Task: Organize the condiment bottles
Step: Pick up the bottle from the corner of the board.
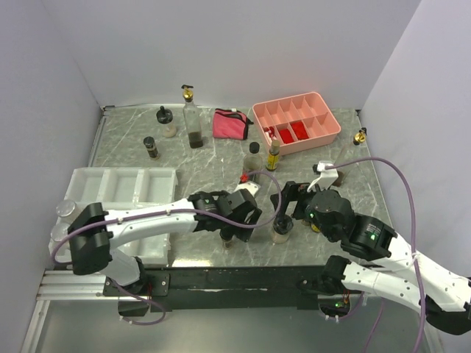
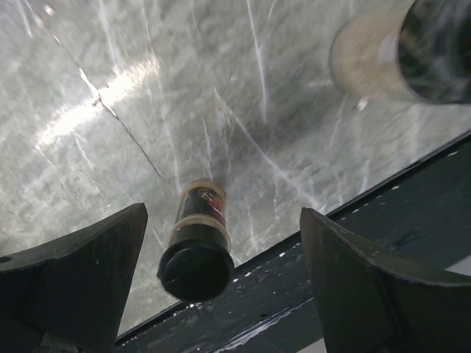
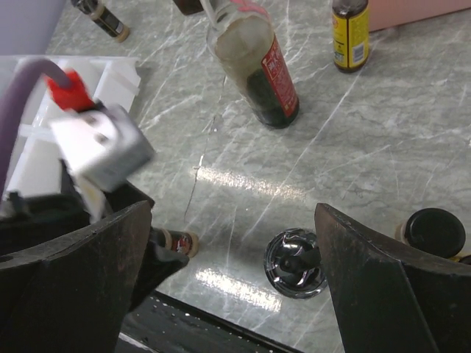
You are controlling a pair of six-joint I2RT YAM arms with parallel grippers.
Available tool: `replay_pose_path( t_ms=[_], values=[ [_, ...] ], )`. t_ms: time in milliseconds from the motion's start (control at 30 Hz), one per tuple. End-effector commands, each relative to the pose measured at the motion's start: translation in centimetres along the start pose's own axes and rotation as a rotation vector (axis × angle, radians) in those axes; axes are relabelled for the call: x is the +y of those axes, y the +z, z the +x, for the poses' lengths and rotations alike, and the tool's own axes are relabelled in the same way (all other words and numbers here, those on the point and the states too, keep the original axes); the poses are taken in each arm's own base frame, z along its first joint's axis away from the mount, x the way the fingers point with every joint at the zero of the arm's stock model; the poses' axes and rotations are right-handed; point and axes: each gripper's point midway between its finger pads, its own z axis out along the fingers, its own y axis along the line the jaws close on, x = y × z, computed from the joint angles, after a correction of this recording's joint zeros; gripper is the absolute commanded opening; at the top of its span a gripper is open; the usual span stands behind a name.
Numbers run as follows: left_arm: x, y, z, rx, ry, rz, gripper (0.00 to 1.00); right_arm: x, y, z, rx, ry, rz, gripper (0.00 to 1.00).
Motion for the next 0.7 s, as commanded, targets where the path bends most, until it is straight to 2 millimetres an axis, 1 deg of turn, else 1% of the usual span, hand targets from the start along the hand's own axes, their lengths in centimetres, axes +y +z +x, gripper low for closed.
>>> replay_pose_path(
  t_ms=[0,133,267,333,467,533,600,667],
  values=[
    [-0.4,0.2,-0.2,0.005,0.026,-0.034,0.89,0.0,-0.4,-1.3,-0.059,0.037,-0.002,1.0],
    [-0.2,0.7,0.5,0.022,0.019,-0.04,0.89,-0.2,-0.6,-1.4,-0.06,0.036,0.001,1.0],
    [0.0,0.7,0.7,0.02,0.009,-0.046,0.87,-0.1,-0.6,-1.4,-0.064,0.042,-0.007,1.0],
    [0.7,0.4,0.9,0.022,0.002,-0.078,0.84,0.1,-0.6,-1.3,-0.06,0.043,-0.015,1.0],
    [0.7,0.0,1.5,0.031,-0.013,-0.057,0.81,0.1,-0.6,-1.3,-0.056,0.039,-0.016,1.0],
    [1.2,0.1,1.9,0.04,-0.022,-0.08,0.78,0.0,-0.7,-1.3,-0.059,0.04,-0.013,1.0],
    [1.2,0.4,2.3,0.049,-0.029,-0.082,0.73,0.0,-0.8,-1.5,-0.065,0.046,-0.017,1.0],
    [1.0,0.7,2.7,0.059,-0.038,-0.071,0.71,0.1,-1.0,-1.7,-0.07,0.053,-0.025,1.0]
  ],
)
